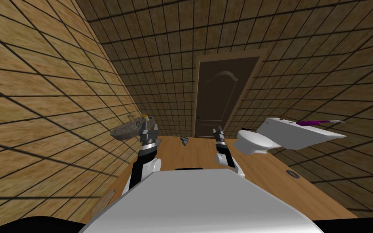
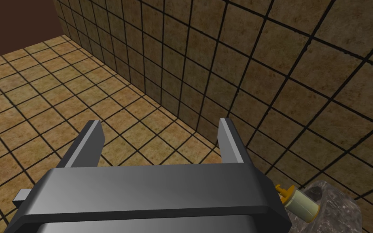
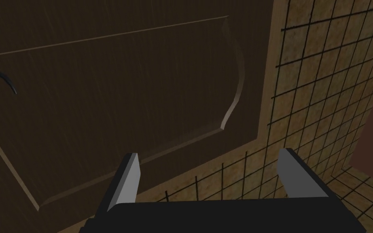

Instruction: Pull the door open

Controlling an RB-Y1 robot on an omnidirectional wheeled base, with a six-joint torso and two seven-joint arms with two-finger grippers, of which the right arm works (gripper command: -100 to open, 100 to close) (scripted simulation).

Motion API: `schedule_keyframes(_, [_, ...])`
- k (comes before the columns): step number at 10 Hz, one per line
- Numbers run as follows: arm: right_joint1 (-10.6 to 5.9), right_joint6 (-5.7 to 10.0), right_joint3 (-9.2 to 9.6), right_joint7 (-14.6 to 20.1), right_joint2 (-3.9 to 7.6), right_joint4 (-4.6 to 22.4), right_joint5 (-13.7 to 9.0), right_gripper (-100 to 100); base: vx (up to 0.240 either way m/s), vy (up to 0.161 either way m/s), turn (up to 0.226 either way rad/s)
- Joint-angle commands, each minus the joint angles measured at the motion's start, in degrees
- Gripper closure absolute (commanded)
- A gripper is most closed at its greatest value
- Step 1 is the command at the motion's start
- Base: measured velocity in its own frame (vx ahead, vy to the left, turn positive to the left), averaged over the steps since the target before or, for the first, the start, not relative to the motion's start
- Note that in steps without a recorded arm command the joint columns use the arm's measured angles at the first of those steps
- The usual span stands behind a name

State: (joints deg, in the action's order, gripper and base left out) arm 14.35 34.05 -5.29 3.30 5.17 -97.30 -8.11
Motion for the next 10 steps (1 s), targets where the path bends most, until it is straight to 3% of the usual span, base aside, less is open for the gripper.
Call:
schedule_keyframes(1, [-1.48,-0.17,-0.34,-0.4,0.47,2.9,-0.2,-100,0.098,-0.012,0.050])
schedule_keyframes(3, [-2.40,-0.04,-0.47,-0.7,0.71,4.8,-0.2,-100,0.089,-0.020,0.028])
schedule_keyframes(7, [-6.20,0.48,-1.04,-1.8,1.59,12.2,-0.5,-100,0.081,-0.023,0.047])
schedule_keyframes(8, [-6.20,0.48,-1.04,-1.8,1.59,12.8,-0.5,-100,0.055,-0.018,0.013])
schedule_keyframes(10, [-8.09,0.75,-1.32,-2.3,2.00,16.9,-0.6,-100,0.067,-0.007,0.043])
